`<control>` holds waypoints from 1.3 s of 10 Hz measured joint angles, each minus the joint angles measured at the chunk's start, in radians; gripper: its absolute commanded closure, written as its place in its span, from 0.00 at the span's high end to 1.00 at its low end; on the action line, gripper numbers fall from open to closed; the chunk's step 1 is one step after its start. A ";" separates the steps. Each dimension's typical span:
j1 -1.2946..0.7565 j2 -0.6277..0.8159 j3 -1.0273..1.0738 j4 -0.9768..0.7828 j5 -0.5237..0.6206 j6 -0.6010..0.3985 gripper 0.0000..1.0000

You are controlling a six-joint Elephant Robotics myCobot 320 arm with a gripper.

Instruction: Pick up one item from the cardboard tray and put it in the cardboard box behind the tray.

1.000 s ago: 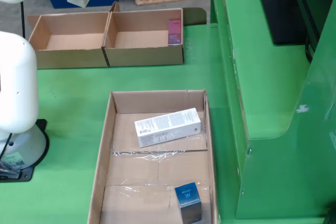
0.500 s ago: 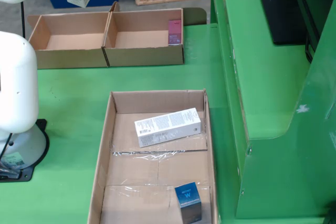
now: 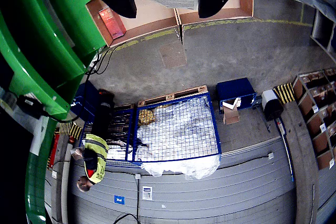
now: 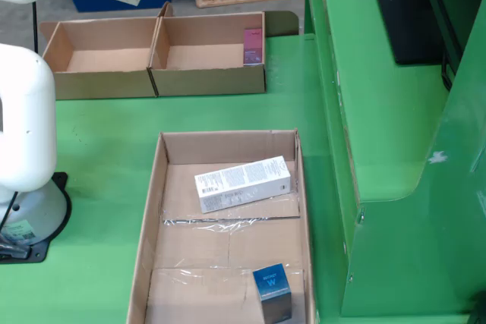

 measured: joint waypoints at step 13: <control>0.108 -0.124 -0.002 0.307 -0.428 -0.222 0.00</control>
